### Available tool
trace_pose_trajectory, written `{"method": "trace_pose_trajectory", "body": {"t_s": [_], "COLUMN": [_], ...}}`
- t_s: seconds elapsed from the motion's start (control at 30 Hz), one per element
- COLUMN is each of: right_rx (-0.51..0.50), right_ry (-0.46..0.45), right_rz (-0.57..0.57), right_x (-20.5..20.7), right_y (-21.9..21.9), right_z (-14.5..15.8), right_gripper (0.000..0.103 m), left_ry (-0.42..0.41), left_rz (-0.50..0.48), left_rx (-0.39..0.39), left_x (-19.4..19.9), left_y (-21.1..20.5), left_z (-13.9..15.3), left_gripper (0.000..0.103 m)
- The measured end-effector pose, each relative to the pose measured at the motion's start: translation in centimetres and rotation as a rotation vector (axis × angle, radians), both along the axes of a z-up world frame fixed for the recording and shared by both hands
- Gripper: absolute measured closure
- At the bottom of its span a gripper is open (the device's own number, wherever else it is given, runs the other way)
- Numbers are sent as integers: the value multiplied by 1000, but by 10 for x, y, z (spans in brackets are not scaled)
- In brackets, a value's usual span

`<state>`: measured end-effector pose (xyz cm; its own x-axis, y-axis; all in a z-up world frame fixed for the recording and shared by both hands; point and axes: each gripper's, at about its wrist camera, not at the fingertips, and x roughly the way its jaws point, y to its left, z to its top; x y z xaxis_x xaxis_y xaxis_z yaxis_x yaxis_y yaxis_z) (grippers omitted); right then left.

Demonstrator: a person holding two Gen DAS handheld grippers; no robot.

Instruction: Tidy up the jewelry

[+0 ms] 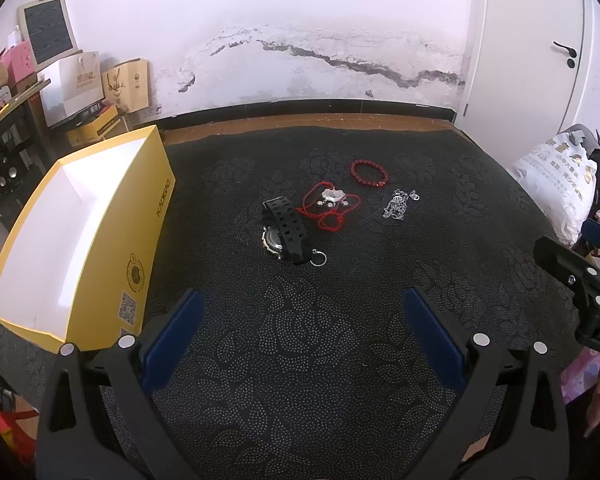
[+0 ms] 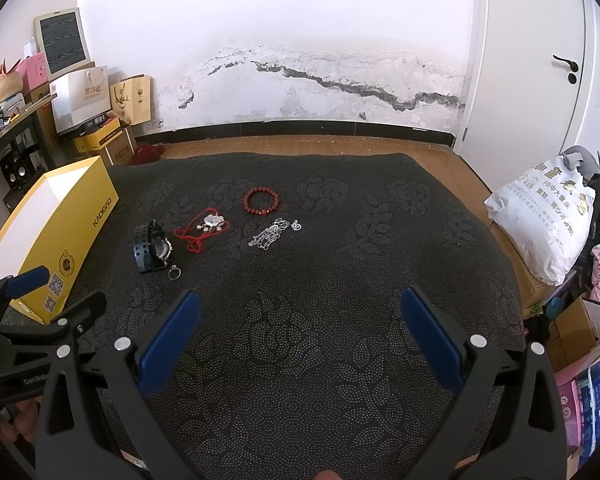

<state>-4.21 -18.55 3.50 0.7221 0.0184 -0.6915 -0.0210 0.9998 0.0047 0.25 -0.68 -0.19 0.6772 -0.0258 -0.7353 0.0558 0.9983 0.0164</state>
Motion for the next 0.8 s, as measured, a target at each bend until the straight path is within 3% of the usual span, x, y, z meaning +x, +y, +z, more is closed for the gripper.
{"method": "trace_pose_trajectory", "body": {"t_s": [0.8], "right_rx": [0], "right_ry": [-1], "right_rz": [1], "right_x": [0], "right_y": [0], "right_z": [0], "right_gripper": [6], "left_ry": [5], "left_rz": [0], "left_rx": [-4], "left_x": [1], "left_y": [-1], "left_z": [-2], "left_gripper": [6]}}
